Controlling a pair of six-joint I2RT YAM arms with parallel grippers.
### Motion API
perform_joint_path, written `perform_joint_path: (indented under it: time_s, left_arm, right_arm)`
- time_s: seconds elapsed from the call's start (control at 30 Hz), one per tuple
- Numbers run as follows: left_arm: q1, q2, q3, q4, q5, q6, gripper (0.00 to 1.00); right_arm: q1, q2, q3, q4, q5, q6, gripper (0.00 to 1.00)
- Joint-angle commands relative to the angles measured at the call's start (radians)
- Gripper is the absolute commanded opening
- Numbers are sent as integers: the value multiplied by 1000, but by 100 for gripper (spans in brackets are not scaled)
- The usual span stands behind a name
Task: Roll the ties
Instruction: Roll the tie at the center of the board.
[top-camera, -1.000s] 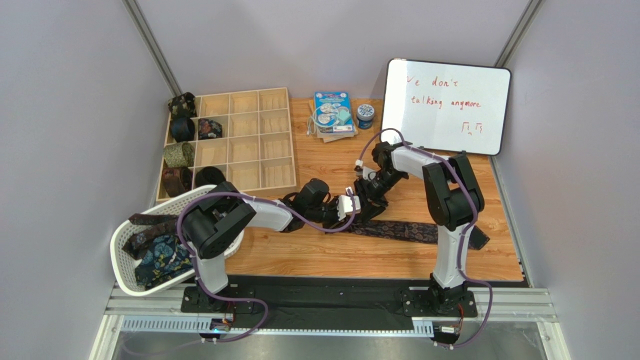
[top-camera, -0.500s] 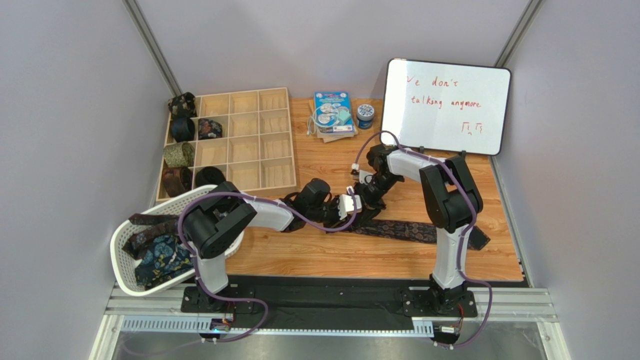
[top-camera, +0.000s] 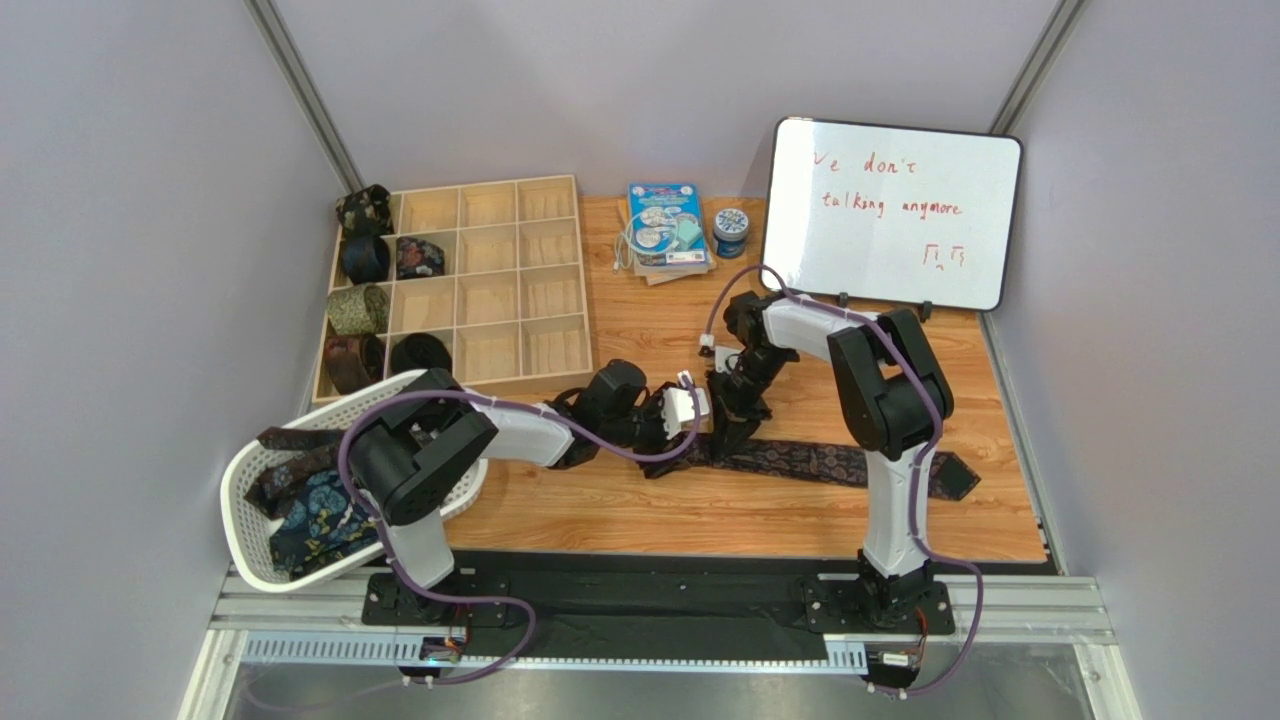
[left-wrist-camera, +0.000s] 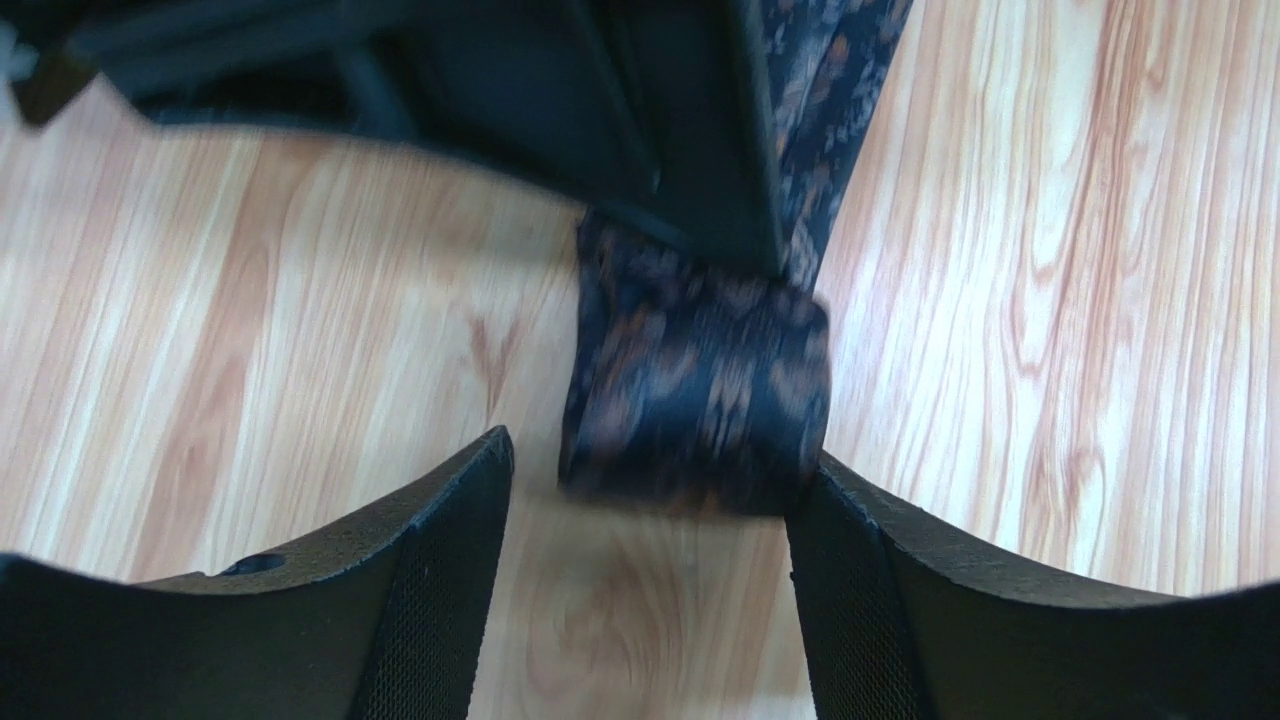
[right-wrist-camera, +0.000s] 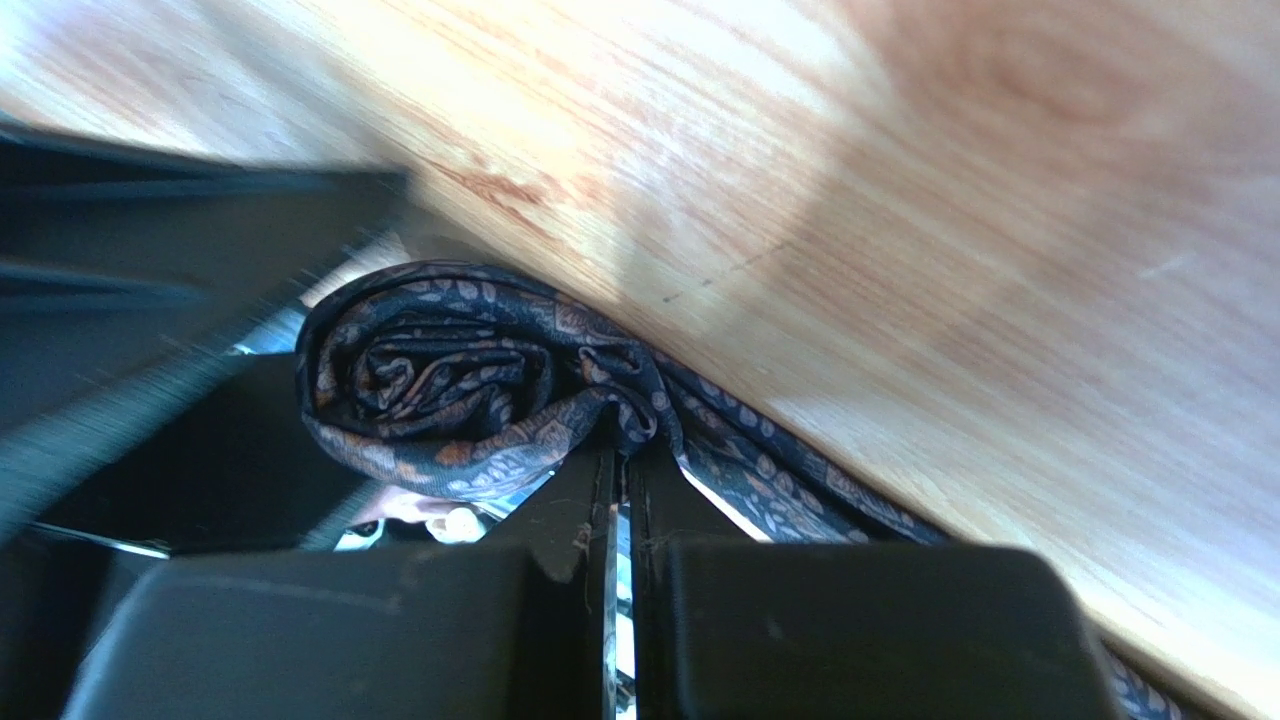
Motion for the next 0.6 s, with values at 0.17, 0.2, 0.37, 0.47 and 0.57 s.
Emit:
perform_joint_path:
  time_s: [0.17,0.2,0.37,0.47,0.57]
  left_arm:
    - [41,-94,-128,183,76,-30,73]
    - [41,-92,-137,254,106,-22,73]
    - [40,-50,-143,351,185,42,79]
    - [40,-27,-134,380,208,82,84]
    - [32,-8,-119,377,248,129,93]
  right_arm:
    - [5,70,-17,19,230,-40,0]
    - [4,73,-16,18,224,-38,0]
    - [5,84,-5,13,208,-44,0]
    - [5,88,0,12,204,-44,0]
    - [5,96,9,10,196,-41,0]
